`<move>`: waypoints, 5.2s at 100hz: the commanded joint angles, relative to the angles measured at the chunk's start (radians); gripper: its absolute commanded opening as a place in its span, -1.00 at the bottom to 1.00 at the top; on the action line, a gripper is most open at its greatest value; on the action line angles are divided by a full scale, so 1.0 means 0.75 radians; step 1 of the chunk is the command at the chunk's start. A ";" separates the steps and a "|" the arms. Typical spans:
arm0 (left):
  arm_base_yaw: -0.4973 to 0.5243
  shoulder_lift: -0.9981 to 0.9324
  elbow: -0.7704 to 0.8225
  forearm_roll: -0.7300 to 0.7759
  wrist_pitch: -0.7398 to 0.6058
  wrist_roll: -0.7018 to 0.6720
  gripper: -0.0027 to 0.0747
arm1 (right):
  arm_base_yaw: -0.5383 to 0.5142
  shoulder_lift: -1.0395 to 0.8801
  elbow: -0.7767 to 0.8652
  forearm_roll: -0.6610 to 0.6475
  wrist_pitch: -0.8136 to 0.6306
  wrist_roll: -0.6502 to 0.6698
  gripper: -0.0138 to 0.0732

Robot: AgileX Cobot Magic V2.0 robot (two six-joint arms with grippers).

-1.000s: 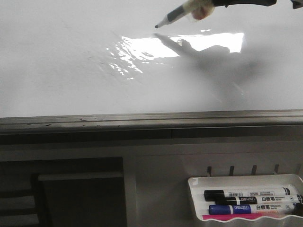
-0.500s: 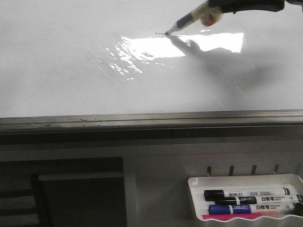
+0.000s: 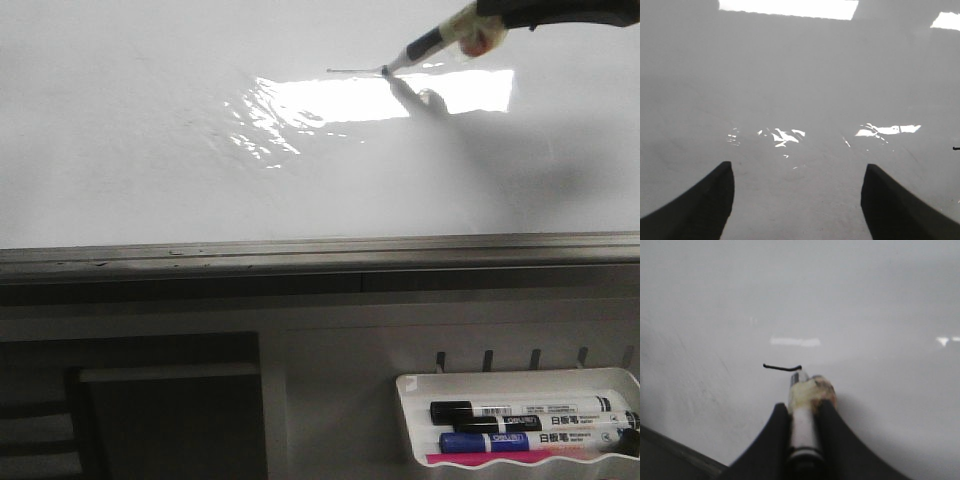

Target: Write number 7 on whiteboard

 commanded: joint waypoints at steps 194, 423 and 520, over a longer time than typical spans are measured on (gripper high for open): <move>-0.946 0.462 -0.199 0.378 -0.247 0.141 -0.98 | -0.010 -0.138 -0.294 -0.947 0.834 0.973 -0.76; -0.468 0.171 -0.105 -0.521 -0.371 0.470 0.50 | -0.215 -0.580 -0.204 -1.117 0.420 0.973 0.02; -0.468 -0.944 0.443 -0.468 -0.202 0.668 -0.98 | -0.215 -1.477 0.553 -1.109 -0.010 0.971 -0.83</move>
